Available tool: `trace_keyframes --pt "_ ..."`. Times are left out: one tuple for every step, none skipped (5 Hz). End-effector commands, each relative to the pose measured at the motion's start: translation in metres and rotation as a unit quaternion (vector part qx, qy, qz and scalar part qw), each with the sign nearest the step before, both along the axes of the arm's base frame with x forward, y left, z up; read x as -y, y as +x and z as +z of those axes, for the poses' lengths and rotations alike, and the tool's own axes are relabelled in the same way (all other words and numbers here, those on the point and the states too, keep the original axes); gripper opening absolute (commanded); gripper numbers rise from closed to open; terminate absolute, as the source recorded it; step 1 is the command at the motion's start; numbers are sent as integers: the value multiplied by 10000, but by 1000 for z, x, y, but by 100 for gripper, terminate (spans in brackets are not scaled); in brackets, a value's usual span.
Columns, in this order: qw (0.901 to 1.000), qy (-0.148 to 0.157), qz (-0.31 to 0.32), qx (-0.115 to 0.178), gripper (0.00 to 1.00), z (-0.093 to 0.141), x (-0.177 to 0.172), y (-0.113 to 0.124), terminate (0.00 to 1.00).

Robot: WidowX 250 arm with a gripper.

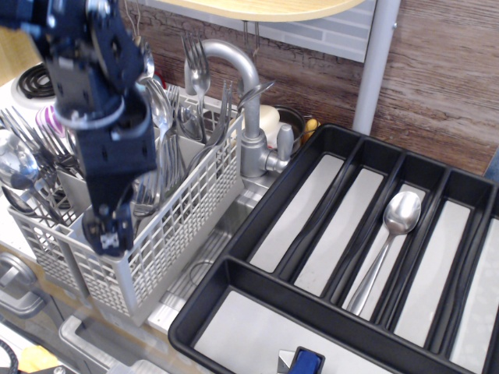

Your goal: Put big spoon from basket to tray

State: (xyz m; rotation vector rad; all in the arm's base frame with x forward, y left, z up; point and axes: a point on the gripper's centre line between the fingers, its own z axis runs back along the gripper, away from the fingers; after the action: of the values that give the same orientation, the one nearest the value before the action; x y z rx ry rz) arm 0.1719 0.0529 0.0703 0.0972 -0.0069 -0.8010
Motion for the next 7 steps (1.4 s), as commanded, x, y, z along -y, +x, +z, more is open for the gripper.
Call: trace_keyframes --pt "9994 49 -165 286 100 -9 -12 0 0" --pt "9982 315 -321 384 0 -16 -18 0 0" --pt "9980 293 -333 446 0 -20 -21 2 0" --pt "9986 234 -195 442 0 -15 -20 3 0" --pt "9984 14 114 557 0 10 -26 11 0" --pt "9979 7 457 465 0 55 -24 27 0" --pt "9931 -331 1125 50 0 99 -10 43 0"
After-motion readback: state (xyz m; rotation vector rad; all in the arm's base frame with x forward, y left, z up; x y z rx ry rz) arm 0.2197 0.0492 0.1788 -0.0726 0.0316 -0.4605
